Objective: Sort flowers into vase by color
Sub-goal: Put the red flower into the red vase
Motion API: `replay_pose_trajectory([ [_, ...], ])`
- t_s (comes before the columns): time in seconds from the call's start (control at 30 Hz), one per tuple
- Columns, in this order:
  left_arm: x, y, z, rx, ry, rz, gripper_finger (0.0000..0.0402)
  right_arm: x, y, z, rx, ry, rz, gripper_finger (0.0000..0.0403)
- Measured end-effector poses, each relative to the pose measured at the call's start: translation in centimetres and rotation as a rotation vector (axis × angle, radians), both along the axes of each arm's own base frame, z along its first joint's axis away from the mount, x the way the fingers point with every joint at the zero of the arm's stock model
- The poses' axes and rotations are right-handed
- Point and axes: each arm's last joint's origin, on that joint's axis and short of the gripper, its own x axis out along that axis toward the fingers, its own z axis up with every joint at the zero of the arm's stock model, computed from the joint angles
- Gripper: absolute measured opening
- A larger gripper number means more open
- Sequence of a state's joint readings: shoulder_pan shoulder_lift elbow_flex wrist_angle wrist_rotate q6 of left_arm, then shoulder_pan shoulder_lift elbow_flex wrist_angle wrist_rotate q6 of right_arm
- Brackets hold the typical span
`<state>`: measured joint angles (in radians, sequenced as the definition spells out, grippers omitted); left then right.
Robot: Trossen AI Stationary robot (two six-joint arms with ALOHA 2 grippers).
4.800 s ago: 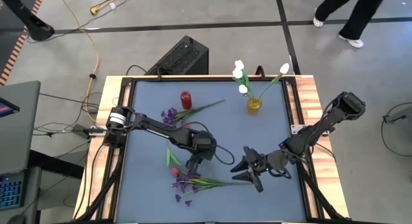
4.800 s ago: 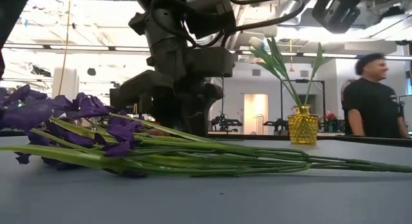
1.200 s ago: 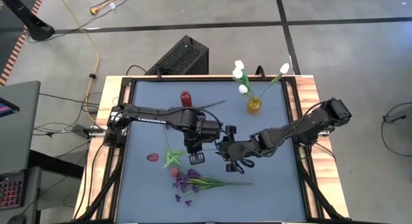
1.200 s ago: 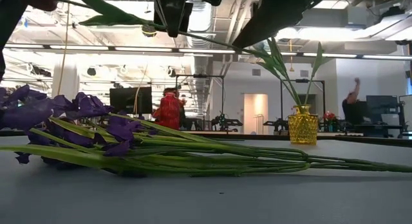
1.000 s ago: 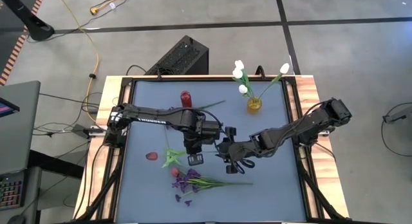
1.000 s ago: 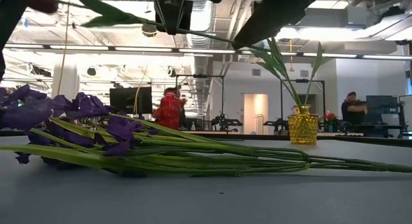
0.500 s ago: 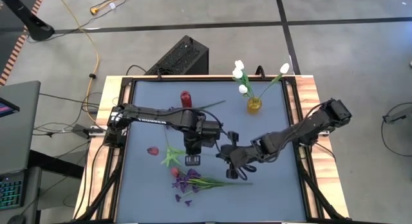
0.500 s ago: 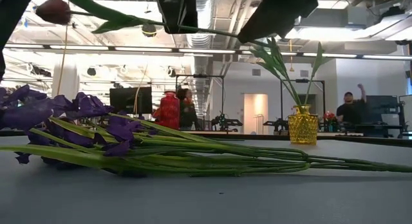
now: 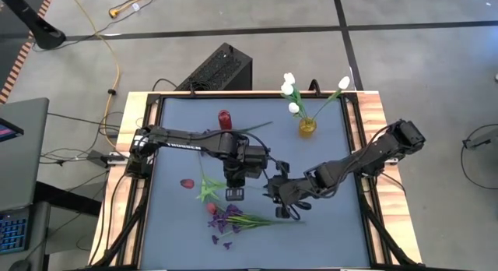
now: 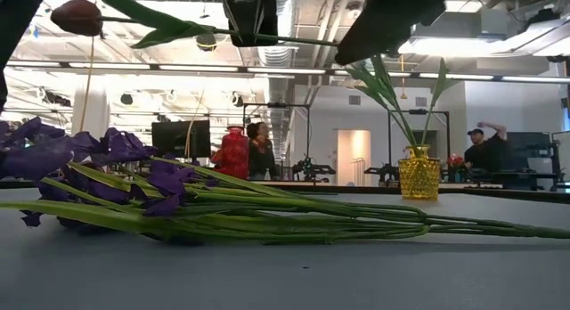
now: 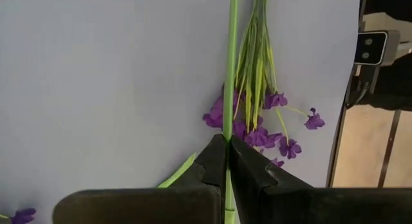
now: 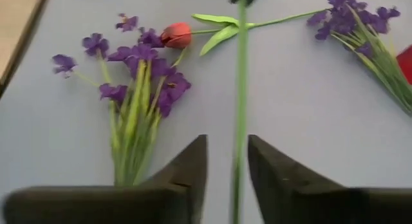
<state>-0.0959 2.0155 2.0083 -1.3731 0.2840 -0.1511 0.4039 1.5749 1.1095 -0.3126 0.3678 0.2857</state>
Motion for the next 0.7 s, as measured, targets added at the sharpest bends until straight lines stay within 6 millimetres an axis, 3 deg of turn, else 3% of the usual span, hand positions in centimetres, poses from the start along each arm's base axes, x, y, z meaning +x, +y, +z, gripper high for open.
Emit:
replay_pose_trajectory([
  [0.17, -0.01, 0.06, 0.00, 0.001, 0.002, 0.006, 0.0000, 0.34, -0.77, 0.04, 0.004, -0.006, -0.027, 0.0224],
  [0.33, -0.04, 0.04, -0.01, 0.002, 0.003, -0.003, 0.0000, 0.42, -0.88, 0.08, 0.044, -0.014, -0.057, 0.0228],
  [0.5, -0.03, 0.06, -0.01, 0.005, 0.001, -0.006, 0.0000, 0.43, -0.93, 0.07, 0.049, -0.013, -0.063, 0.0165],
  [0.7, 0.00, 0.05, 0.00, 0.004, 0.002, 0.009, 0.0000, 0.34, -0.74, -0.05, 0.100, 0.019, -0.008, 0.0037],
])
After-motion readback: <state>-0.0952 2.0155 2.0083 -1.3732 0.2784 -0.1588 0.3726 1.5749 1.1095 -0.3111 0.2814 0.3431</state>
